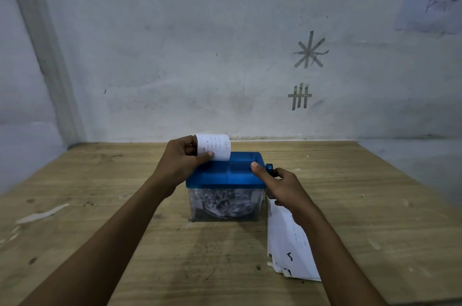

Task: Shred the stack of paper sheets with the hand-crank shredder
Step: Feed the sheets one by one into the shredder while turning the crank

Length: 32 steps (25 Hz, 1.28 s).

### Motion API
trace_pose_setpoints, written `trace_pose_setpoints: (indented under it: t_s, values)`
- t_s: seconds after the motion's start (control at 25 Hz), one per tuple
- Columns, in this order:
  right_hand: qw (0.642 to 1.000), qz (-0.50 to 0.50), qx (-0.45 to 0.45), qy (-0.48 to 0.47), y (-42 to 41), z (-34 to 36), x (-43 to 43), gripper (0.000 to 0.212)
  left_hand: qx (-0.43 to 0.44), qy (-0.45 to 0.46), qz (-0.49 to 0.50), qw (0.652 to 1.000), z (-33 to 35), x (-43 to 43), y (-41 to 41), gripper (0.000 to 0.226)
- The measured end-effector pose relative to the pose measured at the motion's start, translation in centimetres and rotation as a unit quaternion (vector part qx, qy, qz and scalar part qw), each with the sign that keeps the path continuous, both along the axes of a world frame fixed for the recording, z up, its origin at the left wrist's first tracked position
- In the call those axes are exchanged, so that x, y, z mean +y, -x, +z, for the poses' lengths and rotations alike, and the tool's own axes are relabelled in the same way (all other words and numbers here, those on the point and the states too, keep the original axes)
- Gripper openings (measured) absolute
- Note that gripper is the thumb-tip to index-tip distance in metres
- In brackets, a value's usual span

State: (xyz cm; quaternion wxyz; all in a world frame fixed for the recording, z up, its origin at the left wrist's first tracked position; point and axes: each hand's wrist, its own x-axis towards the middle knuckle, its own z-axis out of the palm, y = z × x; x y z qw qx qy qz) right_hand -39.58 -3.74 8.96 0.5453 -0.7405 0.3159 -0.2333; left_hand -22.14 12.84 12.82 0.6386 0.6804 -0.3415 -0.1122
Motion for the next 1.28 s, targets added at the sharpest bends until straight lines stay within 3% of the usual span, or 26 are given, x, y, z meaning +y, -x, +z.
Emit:
trace_pose_setpoints:
  t_s: [0.36, 0.68, 0.92, 1.04, 1.28]
  values:
    - [0.998, 0.016, 0.062, 0.005, 0.0, 2.0, -0.9, 0.065, -0.011, 0.031, 0.020, 0.999, -0.3, -0.6, 0.5, 0.029]
    - [0.998, 0.012, 0.054, 0.012, 0.1, 1.9, -0.5, 0.067, -0.024, 0.004, -0.014, 1.000, -0.2, -1.0, -0.2, 0.027]
    - [0.982, -0.002, 0.070, 0.173, 0.2, 2.4, -0.2, 0.046, 0.001, 0.021, -0.001, 1.000, -1.0, -0.9, -0.5, 0.028]
    - [0.973, 0.010, 0.095, 0.211, -0.1, 3.3, -0.7, 0.046, -0.008, 0.021, 0.007, 1.000, -1.3, -1.2, -0.3, 0.030]
    - [0.919, 0.062, 0.268, 0.283, -2.7, 7.3, -2.1, 0.051, -0.018, 0.041, 0.035, 0.998, -2.5, -2.0, 0.8, 0.033]
